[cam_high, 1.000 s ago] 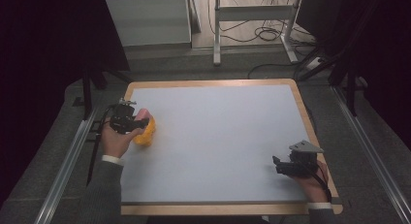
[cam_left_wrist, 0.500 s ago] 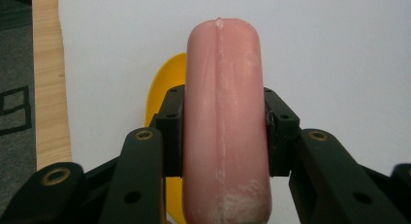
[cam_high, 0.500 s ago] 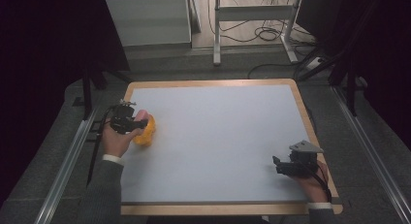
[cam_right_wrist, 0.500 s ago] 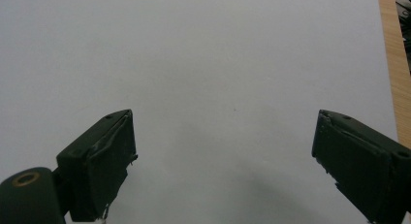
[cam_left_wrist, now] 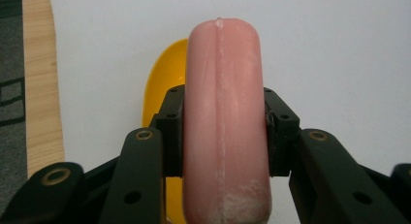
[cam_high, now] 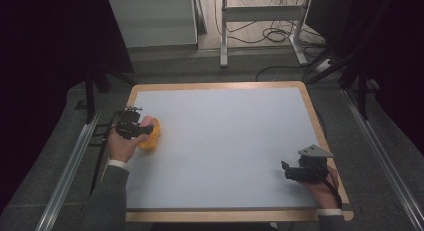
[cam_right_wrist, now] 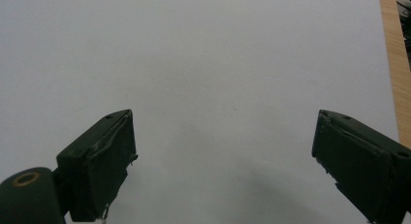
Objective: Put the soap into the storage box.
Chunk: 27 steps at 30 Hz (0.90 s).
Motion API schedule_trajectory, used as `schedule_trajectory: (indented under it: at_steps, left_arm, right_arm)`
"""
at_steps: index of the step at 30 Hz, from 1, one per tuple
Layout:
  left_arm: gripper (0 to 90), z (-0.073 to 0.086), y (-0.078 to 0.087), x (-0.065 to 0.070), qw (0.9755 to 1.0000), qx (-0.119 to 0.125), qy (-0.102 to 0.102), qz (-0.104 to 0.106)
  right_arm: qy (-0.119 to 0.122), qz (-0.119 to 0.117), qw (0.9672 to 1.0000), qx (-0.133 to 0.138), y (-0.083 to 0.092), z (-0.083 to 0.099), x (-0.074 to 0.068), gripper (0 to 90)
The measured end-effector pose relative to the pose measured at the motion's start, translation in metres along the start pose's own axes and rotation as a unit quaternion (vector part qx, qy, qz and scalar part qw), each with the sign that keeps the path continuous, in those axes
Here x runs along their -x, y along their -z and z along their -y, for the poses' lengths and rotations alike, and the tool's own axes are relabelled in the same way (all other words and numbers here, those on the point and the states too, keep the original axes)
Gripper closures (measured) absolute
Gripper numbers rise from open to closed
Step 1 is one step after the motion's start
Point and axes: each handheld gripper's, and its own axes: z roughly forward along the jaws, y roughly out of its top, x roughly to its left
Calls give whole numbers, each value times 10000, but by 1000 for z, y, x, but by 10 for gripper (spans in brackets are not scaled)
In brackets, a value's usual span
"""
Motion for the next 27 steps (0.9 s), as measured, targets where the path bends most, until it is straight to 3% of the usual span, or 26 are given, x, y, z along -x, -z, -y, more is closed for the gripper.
schedule_trajectory:
  at_steps: [27]
  left_arm:
    - [600, 11, -23, -1, 9996, -273, 57, 13]
  right_arm:
    - [18, 6, 10000, -40, -1, 1, 0, 83]
